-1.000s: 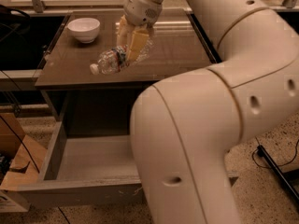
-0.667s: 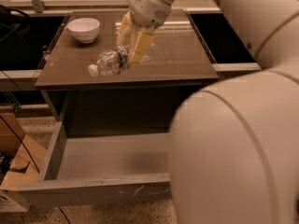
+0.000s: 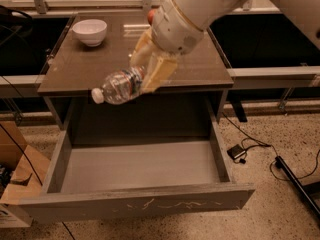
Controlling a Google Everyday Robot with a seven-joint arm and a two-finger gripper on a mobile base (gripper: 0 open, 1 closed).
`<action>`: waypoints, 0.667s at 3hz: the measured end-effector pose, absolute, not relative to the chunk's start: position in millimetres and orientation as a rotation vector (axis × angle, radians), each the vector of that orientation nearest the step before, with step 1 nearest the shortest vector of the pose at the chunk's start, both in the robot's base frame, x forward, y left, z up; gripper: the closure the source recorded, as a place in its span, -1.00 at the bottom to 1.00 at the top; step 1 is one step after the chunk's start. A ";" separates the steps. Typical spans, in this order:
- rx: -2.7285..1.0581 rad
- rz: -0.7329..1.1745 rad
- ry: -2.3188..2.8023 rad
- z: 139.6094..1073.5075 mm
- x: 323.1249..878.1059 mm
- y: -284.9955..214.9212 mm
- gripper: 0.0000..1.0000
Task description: Place water bottle into top drawer
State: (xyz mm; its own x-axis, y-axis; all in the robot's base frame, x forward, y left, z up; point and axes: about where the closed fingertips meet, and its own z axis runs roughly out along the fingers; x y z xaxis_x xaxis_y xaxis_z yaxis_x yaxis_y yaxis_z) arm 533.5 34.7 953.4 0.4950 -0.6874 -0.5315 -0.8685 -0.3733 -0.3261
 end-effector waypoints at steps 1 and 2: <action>-2.191 0.474 1.323 916.6 514.6 31.7 1.00; -2.222 0.449 1.364 903.7 524.8 30.9 1.00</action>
Offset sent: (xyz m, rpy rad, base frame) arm 0.0070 -0.0103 -0.0666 -0.1424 0.0778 -0.0430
